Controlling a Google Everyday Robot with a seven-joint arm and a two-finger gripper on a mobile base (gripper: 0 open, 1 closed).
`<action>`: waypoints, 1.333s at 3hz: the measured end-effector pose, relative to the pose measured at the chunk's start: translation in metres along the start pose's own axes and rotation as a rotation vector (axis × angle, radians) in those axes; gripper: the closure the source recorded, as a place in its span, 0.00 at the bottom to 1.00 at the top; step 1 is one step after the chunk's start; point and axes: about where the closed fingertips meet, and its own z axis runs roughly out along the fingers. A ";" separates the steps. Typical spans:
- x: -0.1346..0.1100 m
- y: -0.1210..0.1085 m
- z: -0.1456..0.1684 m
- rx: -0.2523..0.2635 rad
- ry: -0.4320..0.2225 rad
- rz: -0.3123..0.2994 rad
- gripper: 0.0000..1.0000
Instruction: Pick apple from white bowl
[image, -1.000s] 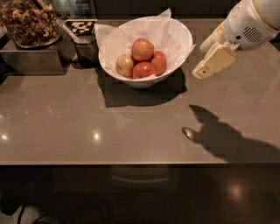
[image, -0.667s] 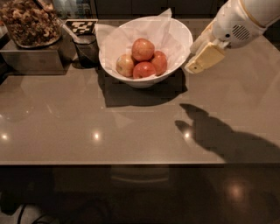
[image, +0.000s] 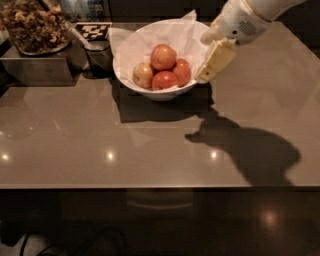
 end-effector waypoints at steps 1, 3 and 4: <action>-0.016 -0.019 0.017 -0.033 -0.005 -0.047 0.24; -0.055 -0.053 0.035 -0.051 -0.105 -0.089 0.23; -0.068 -0.066 0.041 -0.061 -0.183 -0.086 0.24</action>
Offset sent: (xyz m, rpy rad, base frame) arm 0.0735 0.0489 0.0229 0.0393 -0.0395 0.1353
